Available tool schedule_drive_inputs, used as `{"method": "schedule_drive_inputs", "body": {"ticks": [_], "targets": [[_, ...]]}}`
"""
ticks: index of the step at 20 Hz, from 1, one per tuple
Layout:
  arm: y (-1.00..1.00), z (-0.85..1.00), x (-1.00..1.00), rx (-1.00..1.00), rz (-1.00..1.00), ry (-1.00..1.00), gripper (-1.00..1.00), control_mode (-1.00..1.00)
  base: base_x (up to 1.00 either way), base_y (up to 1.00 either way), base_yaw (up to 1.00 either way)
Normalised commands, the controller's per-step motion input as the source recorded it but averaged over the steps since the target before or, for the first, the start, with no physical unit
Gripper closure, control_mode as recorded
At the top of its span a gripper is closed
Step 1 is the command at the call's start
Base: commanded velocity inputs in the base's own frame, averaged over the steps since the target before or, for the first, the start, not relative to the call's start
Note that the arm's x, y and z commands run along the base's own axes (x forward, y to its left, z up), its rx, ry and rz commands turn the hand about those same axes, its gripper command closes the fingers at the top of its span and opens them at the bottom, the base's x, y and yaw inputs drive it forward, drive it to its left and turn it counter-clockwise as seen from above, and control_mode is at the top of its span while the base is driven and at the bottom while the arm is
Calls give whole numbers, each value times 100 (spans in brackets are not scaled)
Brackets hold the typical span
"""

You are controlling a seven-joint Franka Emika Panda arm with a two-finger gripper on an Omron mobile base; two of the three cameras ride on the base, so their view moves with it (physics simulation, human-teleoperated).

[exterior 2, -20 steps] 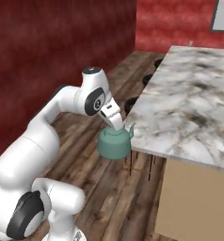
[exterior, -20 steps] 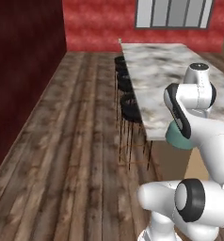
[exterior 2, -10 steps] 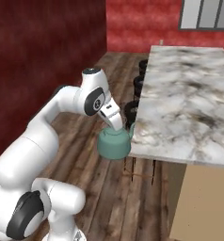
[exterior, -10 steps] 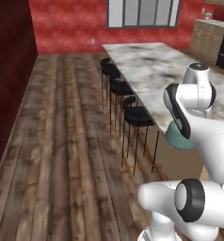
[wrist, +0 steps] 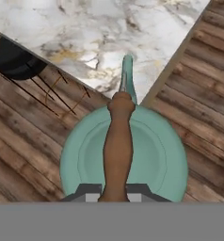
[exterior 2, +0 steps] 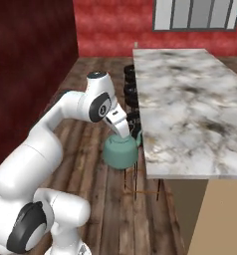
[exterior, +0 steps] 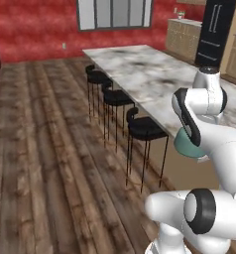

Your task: The kettle is done boiling. Turn off the stove, then wait for 300 timesteps before moving the kettle to the dining table.

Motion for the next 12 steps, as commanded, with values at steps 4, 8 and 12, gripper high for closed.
{"method": "schedule_drive_inputs", "body": {"ticks": [4, 8, 12], "targets": [[0, 0, 0, 0, 0, 0, 100, 100, 51, 67, -37], [0, 0, 0, 0, 0, 0, 100, 100, 51, 70, -37], [0, 0, 0, 0, 0, 0, 100, 100, 51, 59, -36]]}}
